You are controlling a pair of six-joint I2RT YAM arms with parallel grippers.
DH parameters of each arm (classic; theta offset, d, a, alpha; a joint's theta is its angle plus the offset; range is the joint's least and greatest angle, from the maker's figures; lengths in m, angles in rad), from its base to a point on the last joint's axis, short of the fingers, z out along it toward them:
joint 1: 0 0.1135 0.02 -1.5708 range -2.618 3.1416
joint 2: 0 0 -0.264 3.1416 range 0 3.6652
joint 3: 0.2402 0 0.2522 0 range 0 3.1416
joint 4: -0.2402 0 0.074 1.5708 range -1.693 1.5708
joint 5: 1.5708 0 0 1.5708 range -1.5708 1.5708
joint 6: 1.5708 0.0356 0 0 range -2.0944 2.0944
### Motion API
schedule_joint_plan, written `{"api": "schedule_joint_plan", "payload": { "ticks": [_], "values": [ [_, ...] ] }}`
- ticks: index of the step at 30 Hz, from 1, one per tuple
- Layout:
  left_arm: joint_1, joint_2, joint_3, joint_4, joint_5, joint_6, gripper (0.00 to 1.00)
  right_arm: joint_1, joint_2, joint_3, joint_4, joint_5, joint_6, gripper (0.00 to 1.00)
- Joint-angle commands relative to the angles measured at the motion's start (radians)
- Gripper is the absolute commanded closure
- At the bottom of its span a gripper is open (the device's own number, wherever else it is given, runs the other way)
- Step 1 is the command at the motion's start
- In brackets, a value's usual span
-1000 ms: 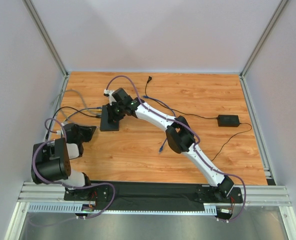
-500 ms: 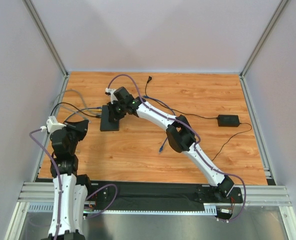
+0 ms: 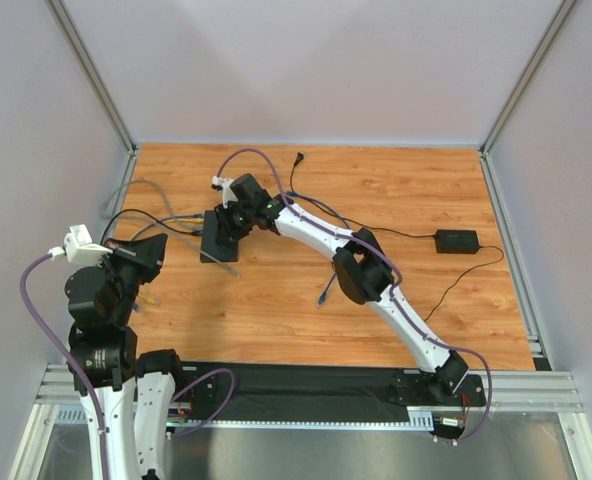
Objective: Pull the plug from the switch port
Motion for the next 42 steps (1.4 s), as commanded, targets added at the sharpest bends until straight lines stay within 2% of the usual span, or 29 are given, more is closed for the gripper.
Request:
{"api": "schedule_joint_plan", "payload": {
  "ticks": [1, 4, 6, 7, 10, 14, 18, 26, 30, 34, 42],
  "values": [
    [-0.003, 0.003, 0.065, -0.090, 0.041, 0.032, 1.00, -0.013, -0.064, -0.035, -0.002, -0.014, -0.004, 0.76],
    [-0.003, 0.029, 0.062, -0.141, 0.038, 0.040, 1.00, -0.024, -0.096, -0.081, 0.016, -0.011, -0.007, 0.69],
    [-0.001, 0.067, 0.016, -0.156, 0.049, 0.034, 0.85, -0.033, -0.136, -0.122, 0.030, -0.009, -0.015, 0.67],
    [-0.003, 0.079, -0.007, -0.143, 0.053, 0.031, 0.71, -0.035, -0.154, -0.145, 0.039, -0.011, -0.026, 0.66],
    [-0.003, 0.101, -0.097, -0.059, 0.030, 0.005, 0.50, -0.036, -0.248, -0.257, 0.114, -0.020, -0.046, 0.60],
    [-0.003, 0.192, -0.160, 0.083, -0.031, -0.012, 0.36, -0.050, -0.370, -0.351, 0.162, 0.003, -0.078, 0.52],
    [-0.003, 0.347, -0.174, 0.173, -0.042, -0.046, 0.34, -0.096, -0.466, -0.469, 0.215, 0.046, -0.109, 0.46],
    [-0.023, 0.654, -0.160, 0.304, -0.140, -0.110, 0.33, -0.257, -0.569, -0.668, 0.295, 0.061, -0.116, 0.45],
    [-0.026, 0.791, -0.151, 0.359, -0.145, -0.142, 0.33, -0.311, -0.602, -0.746, 0.370, 0.035, -0.093, 0.45],
    [-0.026, 0.939, -0.110, 0.402, -0.142, -0.141, 0.34, -0.343, -0.603, -0.765, 0.400, 0.015, -0.075, 0.45],
    [-0.026, 1.079, -0.012, 0.433, -0.169, -0.109, 0.40, -0.346, -0.586, -0.756, 0.398, 0.006, -0.073, 0.45]
  ]
}}
